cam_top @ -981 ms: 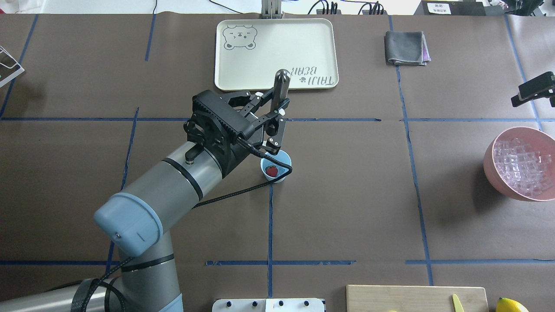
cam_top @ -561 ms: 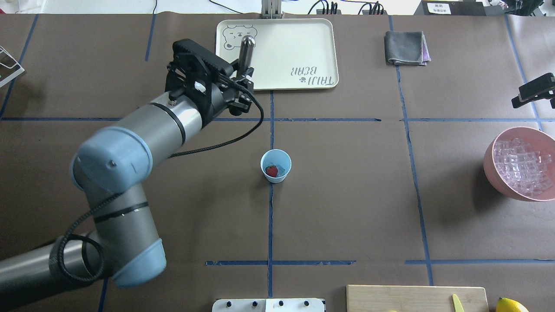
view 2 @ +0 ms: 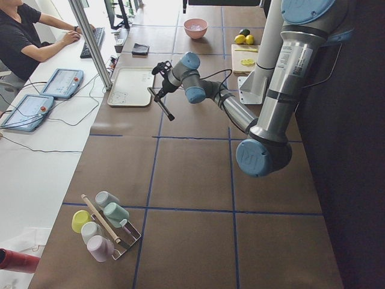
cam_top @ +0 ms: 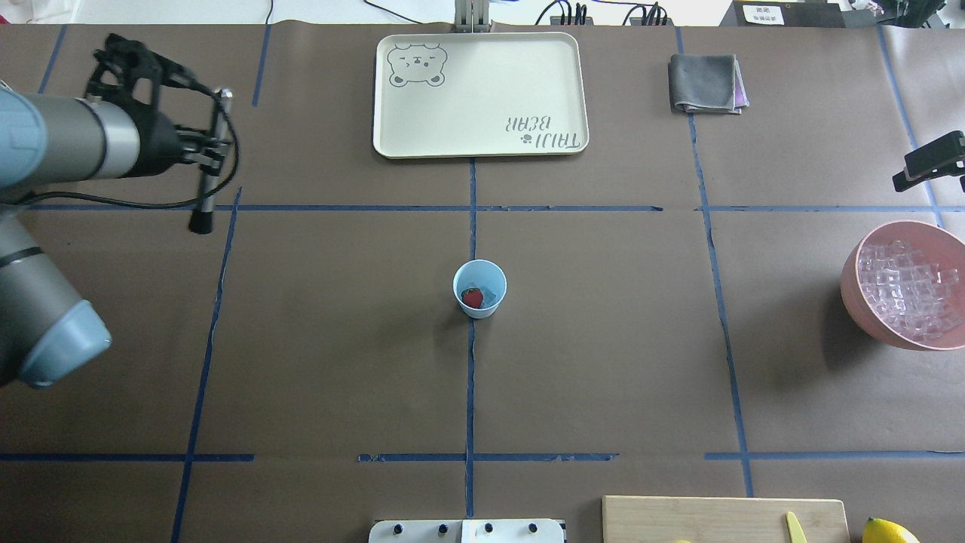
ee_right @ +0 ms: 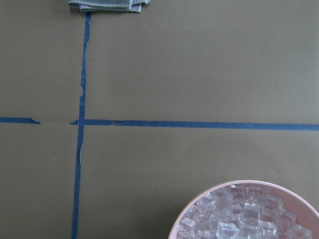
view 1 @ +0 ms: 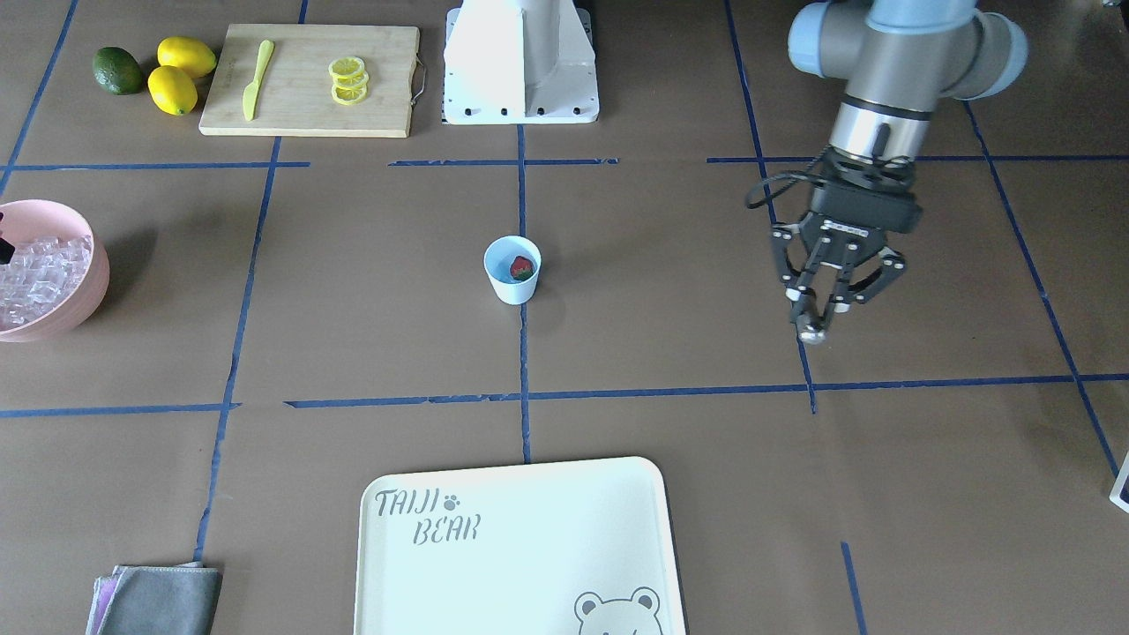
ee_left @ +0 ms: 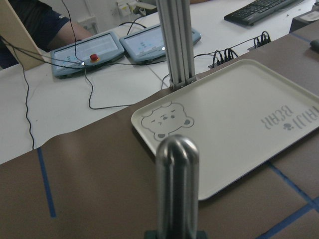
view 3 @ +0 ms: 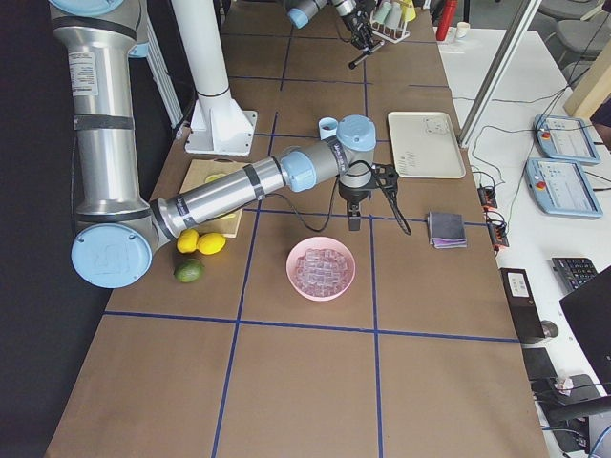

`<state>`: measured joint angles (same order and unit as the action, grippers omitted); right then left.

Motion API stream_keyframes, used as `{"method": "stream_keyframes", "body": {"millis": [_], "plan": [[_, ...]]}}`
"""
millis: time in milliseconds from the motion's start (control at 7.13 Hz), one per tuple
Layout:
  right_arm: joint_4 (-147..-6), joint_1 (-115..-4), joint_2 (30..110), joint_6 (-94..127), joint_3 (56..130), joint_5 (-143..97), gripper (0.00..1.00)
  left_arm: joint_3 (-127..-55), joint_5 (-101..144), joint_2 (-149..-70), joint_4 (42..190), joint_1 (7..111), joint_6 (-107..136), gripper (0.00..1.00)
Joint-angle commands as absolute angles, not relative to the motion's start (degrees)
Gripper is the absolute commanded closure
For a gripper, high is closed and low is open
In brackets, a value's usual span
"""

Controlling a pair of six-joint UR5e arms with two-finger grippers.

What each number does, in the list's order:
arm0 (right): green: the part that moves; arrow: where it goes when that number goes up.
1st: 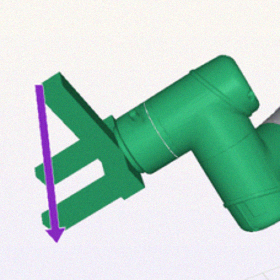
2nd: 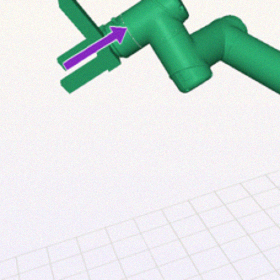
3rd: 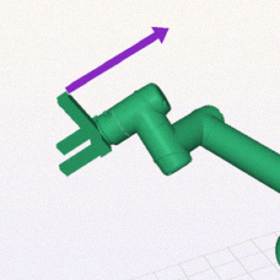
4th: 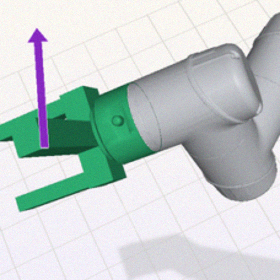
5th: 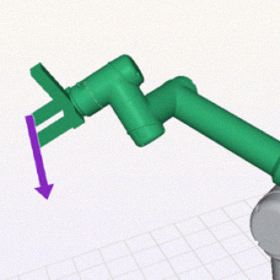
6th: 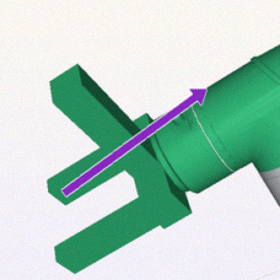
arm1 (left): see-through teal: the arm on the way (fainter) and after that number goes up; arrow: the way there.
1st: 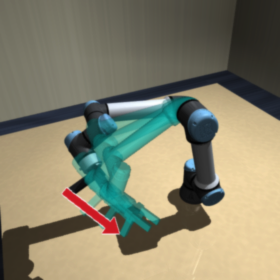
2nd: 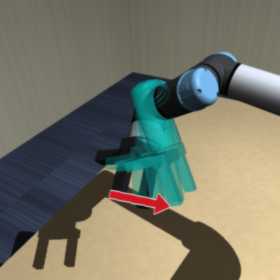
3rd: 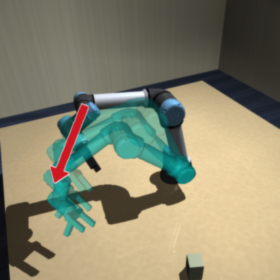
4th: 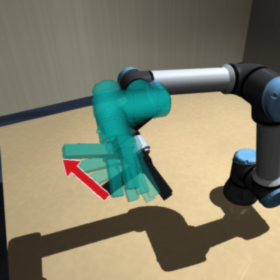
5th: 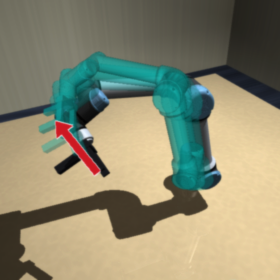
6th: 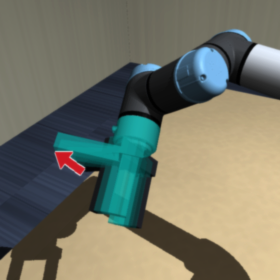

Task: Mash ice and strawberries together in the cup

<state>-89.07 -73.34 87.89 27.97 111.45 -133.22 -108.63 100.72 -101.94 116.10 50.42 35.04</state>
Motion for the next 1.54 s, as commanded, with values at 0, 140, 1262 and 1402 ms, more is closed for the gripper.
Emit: {"method": "stream_keyframes", "body": {"millis": [0,140,1262,1402], "plan": [[-89.0,-74.0,88.6,26.8,111.1,-133.5,0.00,-106.1,117.4,-94.0,109.4,62.1,34.4,1.00],[-88.8,-74.1,89.0,26.7,111.2,-133.5,0.00,-103.4,119.4,-93.8,101.1,64.3,31.7,1.00],[-88.4,-74.0,89.7,26.7,111.6,-133.5,0.00,-87.4,123.9,-96.3,85.0,63.8,24.2,1.00],[-88.4,-74.0,89.7,26.7,111.6,-133.5,0.00,-86.0,124.0,-96.4,86.5,63.7,24.7,1.00]]}}
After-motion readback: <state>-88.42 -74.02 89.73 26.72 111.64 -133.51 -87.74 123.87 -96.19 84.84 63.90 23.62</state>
